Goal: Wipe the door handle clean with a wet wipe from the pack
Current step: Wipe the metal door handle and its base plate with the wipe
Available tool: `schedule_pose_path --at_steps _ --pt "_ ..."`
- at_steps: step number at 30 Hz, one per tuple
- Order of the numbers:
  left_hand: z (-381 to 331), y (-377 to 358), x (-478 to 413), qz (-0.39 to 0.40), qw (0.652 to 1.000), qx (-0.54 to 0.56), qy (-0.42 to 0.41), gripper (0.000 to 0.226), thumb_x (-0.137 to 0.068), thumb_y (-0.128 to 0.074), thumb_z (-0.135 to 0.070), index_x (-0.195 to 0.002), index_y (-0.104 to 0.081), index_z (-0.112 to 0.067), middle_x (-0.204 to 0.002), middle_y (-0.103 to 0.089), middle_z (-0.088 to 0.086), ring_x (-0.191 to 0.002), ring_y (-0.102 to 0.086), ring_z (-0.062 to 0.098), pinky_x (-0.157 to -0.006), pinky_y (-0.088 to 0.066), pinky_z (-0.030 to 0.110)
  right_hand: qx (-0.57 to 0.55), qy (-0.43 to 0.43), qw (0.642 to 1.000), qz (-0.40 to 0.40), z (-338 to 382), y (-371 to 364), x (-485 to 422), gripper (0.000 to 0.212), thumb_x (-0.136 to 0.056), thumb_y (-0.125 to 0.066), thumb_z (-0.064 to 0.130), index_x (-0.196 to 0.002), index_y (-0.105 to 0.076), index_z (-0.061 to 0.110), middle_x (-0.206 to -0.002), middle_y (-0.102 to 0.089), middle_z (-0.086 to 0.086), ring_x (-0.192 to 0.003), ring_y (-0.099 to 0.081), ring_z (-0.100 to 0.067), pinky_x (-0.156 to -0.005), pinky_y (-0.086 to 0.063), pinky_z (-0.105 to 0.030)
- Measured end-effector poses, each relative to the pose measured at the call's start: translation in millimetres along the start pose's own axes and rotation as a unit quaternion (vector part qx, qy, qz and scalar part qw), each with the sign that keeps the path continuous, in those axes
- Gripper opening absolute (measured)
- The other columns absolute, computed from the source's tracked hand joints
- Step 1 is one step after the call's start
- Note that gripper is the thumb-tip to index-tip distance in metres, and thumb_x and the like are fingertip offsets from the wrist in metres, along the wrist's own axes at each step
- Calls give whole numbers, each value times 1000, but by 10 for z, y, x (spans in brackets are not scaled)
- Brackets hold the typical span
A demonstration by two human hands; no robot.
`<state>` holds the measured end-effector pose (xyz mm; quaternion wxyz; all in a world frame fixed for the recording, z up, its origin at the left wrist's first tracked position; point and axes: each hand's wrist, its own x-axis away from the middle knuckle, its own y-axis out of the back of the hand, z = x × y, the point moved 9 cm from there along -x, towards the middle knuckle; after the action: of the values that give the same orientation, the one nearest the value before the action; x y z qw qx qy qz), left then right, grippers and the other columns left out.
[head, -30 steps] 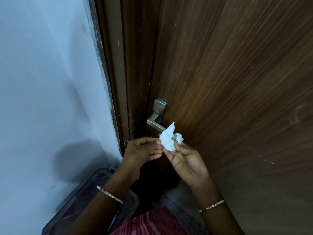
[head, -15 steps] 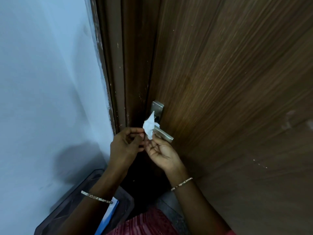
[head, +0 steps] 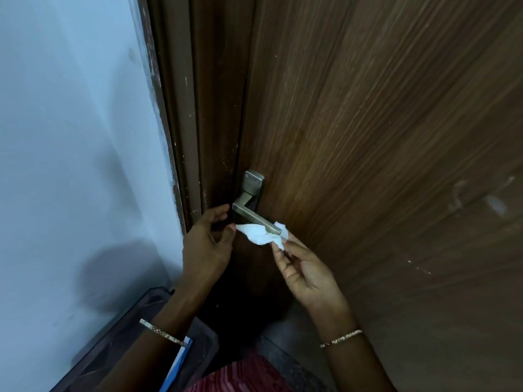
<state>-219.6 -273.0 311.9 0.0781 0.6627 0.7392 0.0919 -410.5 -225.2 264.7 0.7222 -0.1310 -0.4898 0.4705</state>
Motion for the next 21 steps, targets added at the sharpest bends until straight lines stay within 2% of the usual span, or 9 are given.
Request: schedule_pose_path --at_steps 3,7,11,13,17,21 --pt "-21 -84 -14 32 999 0 -1 49 -95 -60 -14 -140 -50 -29 -133 -60 -6 -91 -70 13 -84 -60 46 94 78 992 -25 209 16 172 20 -89 -61 -11 -104 -73 -6 -109 -76 -19 -103 -73 -24 -84 -62 -29" --pt "-21 -171 -22 65 998 15 8 51 -98 -52 -5 -143 -46 -27 -136 -55 -9 -93 -70 12 -75 -61 35 210 185 960 -33 403 -133 369 20 -90 -64 -8 -103 -76 0 -100 -79 -13 -95 -76 -19 -85 -60 -24" --pt "-5 -153 -43 58 998 32 19 50 -98 -48 2 -140 -49 -25 -137 -55 -7 -96 -69 10 -72 -60 29 302 242 922 -26 443 -277 465 27 -90 -64 -4 -82 -82 14 -101 -80 -4 -108 -73 -17 -106 -50 -40" --pt "-11 -134 -52 55 998 34 15 48 -97 -47 2 -138 -52 -25 -136 -56 -5 -96 -68 9 -69 -58 25 308 258 915 -23 468 -296 484 24 -91 -64 -4 -85 -81 12 -101 -80 -3 -109 -72 -14 -110 -47 -42" --pt "-11 -120 -63 53 997 43 22 48 -96 -48 5 -133 -55 -25 -134 -59 -2 -100 -68 14 -70 -58 28 328 278 903 -29 452 -336 438 19 -90 -66 -2 -101 -79 6 -100 -80 -7 -105 -74 -18 -105 -52 -43" --pt "-34 -94 -81 41 998 45 19 45 -95 -49 5 -130 -58 -23 -131 -61 -2 -98 -69 15 -74 -60 34 349 316 880 -68 436 -250 466 23 -88 -69 -2 -99 -80 15 -98 -80 -2 -99 -75 -13 -96 -58 -37"
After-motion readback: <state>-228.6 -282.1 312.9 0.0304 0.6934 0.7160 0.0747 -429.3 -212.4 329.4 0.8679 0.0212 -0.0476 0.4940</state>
